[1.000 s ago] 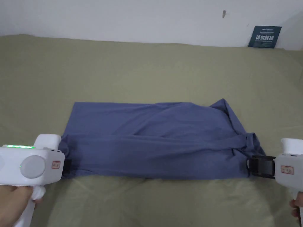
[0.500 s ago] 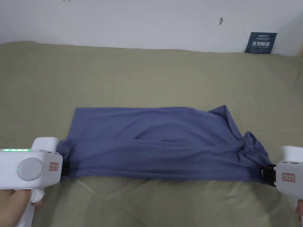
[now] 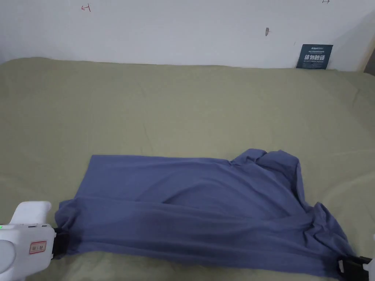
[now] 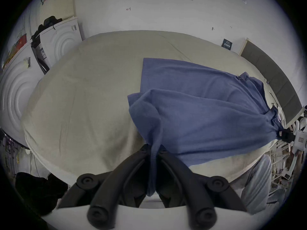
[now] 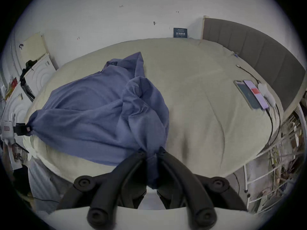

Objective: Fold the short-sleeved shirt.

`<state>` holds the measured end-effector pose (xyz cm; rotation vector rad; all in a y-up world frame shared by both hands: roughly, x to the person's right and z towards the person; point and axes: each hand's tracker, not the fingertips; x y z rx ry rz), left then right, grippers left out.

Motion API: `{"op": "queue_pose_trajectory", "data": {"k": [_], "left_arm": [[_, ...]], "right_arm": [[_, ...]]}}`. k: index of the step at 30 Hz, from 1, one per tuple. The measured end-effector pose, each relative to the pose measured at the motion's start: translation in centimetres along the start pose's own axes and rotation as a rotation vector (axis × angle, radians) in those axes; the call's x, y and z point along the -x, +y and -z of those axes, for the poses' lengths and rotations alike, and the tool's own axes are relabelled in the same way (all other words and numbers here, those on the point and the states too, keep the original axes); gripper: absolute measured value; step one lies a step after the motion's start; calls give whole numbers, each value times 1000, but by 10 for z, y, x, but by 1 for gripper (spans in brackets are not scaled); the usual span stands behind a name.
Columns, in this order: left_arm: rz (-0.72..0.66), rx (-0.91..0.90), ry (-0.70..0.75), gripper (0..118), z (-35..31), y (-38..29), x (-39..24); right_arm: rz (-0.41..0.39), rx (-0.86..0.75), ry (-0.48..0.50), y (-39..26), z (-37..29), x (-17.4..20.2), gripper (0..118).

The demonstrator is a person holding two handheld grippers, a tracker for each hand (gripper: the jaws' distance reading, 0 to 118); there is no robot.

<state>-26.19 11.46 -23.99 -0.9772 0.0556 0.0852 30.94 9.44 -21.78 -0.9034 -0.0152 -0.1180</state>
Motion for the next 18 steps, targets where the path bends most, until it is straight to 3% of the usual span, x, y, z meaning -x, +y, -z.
{"op": "queue_pose_trajectory", "data": {"k": [4, 8, 9, 10, 11, 12, 13, 15, 18], "left_arm": [[-17, 15, -8, 6, 6, -3, 4], [-8, 17, -9, 6, 9, -3, 4], [-18, 12, -28, 7, 10, -3, 7], [-29, 7, -45, 21, 10, -3, 9], [-41, 8, -44, 53, 11, -3, 13], [-50, -22, -38, 95, 10, -2, 14], [-48, -81, -22, 118, 5, 1, 16], [-59, -108, -3, 117, 1, 14, 16], [-83, -130, -43, 114, 6, 45, 15]], "right_arm": [[12, 9, -6, -4, 8, 2, 9], [-29, 20, -11, -2, 8, 4, 9], [-28, 22, -10, -1, 7, 4, 16], [-27, 31, -29, 1, 7, 5, 46], [-28, 38, -42, 4, 6, 4, 86], [-29, 26, -47, 5, 3, 3, 118], [-41, -59, -32, 13, -7, 4, 111], [-31, -57, -44, 31, -13, 7, 108], [-8, -176, 7, 66, -10, 15, 108]]}}
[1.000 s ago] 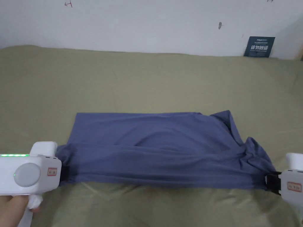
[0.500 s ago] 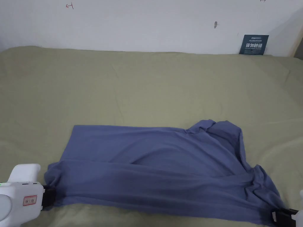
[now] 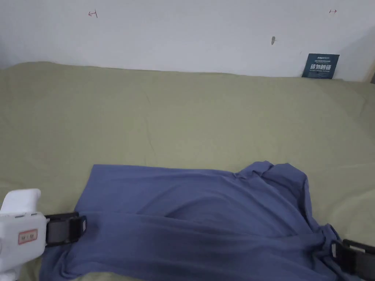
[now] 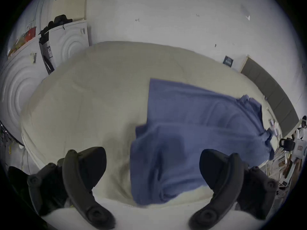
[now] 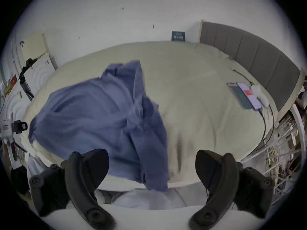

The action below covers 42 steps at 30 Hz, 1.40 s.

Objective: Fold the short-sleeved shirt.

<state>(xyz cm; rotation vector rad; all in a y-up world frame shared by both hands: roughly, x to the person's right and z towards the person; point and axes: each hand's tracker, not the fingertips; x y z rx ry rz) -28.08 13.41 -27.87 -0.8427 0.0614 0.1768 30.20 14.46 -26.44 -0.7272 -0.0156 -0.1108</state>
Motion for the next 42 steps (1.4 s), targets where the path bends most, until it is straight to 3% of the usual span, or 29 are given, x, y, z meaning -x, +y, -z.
{"op": "queue_pose_trajectory", "data": {"k": [1, 2, 3, 4, 5, 12, 13, 15, 16, 18, 19, 24, 26, 27, 28, 31, 32, 33, 34, 35, 37, 39, 42], "left_arm": [[-2, -3, 3, 105, 6, 11, -5], [-2, -15, 7, 89, 11, 18, -9], [10, -29, 7, 60, 20, 28, -12], [26, -27, 24, 2, 30, 39, -17], [32, -33, 64, 0, 41, 48, -20], [3, 41, 54, 2, 110, 117, -21], [26, 66, 69, 23, 123, 125, -22], [51, 92, 127, 105, 146, 135, -22], [68, 157, 124, 114, 162, 136, -24], [60, 147, 149, 118, 173, 139, -29], [68, 159, 161, 109, 180, 141, -31], [83, 171, 151, 103, 181, 130, -32], [100, 150, 121, 67, 169, 130, -37], [124, 164, 78, 42, 165, 130, -39], [129, 163, 86, 2, 165, 131, -37], [135, 179, 84, 2, 174, 127, -36], [136, 182, 87, 2, 180, 128, -34], [136, 187, 90, 2, 183, 129, -34], [135, 190, 95, 2, 185, 130, -34], [147, 183, 106, 2, 184, 131, -37], [167, 183, 116, 2, 179, 128, -42], [174, 185, 119, 2, 181, 125, -43], [151, 183, 114, 2, 181, 123, -40]], "right_arm": [[-7, -12, 0, 10, 4, 6, 102], [-19, -35, 2, 19, 10, 11, 89], [-45, -62, -2, 29, 19, 17, 60], [-68, -76, -35, 38, 29, 25, 2], [-68, -61, -40, 43, 39, 33, 0], [-130, -26, -15, 77, 90, 48, 0], [-127, -21, -13, 74, 92, 48, 0], [-124, -10, -17, 77, 101, 46, 0], [-120, -8, -22, 77, 103, 44, 0], [-117, 2, -26, 77, 106, 41, 0], [-117, 8, -33, 77, 108, 39, 0], [-119, 32, -61, 82, 115, 26, 0], [-117, 44, -65, 88, 119, 23, 0], [-117, 47, -67, 91, 121, 21, 0], [-117, 47, -70, 96, 123, 19, 0], [-115, 57, -73, 111, 141, 10, 1], [-119, 73, -71, 117, 148, 10, 8], [-124, 78, -73, 122, 155, 9, 32], [-134, 90, -59, 127, 162, 7, 90], [-146, 131, -53, 131, 171, 7, 118], [-169, 125, -55, 138, 190, 14, 106], [-196, 173, -71, 144, 212, 16, 109], [-190, 215, -60, 143, 215, 34, 102]]}}
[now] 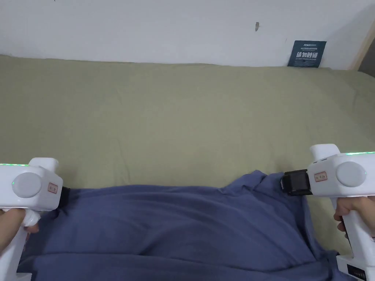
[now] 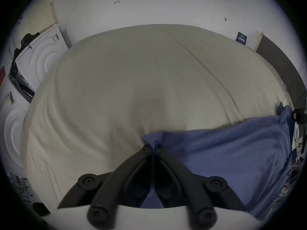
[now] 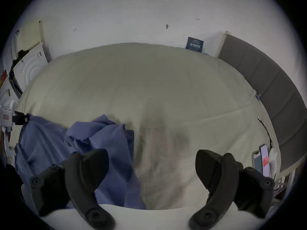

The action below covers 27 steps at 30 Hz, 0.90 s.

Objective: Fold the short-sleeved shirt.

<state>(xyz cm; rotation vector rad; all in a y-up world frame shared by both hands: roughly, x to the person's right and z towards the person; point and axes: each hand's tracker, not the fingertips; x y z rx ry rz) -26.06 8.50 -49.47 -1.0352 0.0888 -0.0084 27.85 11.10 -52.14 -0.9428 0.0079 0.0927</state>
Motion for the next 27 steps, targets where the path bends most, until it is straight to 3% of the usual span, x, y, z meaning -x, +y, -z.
{"op": "queue_pose_trajectory", "data": {"k": [3, 5, 7, 9, 17, 27], "left_arm": [[-10, 8, -6, 2, 4, 3, 2], [-21, 8, -7, 2, 6, 2, 3], [-33, 6, -7, 2, 9, 3, 4], [-37, -1, -8, 2, 10, 1, 5], [-56, -31, -29, 2, -3, -1, 9], [-89, -195, -88, 2, -114, -40, 34]], "right_arm": [[0, 46, 12, 3, 13, 2, 77], [-8, 44, 19, 2, 19, 5, 72], [5, 55, 19, 2, 30, 3, 42], [22, 50, 17, 1, 35, 1, 1], [45, -19, 5, -8, -7, -3, 1], [82, -191, 65, -42, -126, -42, 1]]}}
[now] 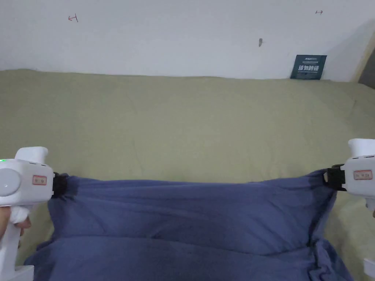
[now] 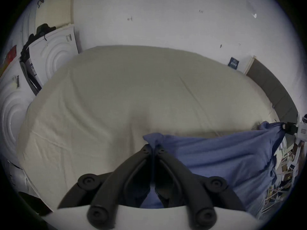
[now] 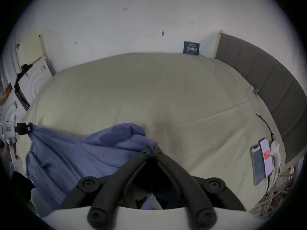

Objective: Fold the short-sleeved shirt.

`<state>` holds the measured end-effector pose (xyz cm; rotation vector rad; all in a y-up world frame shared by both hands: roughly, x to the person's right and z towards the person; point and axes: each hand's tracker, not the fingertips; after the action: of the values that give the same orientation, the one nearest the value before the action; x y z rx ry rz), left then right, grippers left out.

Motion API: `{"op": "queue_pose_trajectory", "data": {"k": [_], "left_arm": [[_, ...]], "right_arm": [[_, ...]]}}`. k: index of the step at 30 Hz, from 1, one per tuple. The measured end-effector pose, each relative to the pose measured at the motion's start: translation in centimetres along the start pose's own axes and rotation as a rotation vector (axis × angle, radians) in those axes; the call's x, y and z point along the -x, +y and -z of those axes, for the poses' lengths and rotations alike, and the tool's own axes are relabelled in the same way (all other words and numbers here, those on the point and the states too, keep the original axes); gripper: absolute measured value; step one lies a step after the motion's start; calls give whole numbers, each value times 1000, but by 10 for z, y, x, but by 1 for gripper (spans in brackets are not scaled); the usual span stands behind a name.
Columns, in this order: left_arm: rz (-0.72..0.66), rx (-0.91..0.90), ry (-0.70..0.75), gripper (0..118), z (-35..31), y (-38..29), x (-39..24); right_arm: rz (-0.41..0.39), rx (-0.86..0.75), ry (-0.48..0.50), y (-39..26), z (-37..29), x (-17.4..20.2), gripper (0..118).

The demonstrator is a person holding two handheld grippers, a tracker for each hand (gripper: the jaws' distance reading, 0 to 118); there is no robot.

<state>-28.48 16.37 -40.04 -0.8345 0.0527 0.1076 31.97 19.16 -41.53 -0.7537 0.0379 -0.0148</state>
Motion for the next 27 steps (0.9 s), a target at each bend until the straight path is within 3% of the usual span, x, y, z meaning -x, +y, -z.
{"op": "queue_pose_trajectory", "data": {"k": [11, 19, 27], "left_arm": [[4, -57, -56, 2, -92, -82, 15], [14, 0, -66, 2, -84, -141, 23], [3, 54, -45, 2, -75, -157, 22]], "right_arm": [[4, -89, 68, -82, -104, -11, 1], [64, 49, 67, -170, -93, -17, 1], [69, 107, 23, -197, -72, -10, 1]]}}
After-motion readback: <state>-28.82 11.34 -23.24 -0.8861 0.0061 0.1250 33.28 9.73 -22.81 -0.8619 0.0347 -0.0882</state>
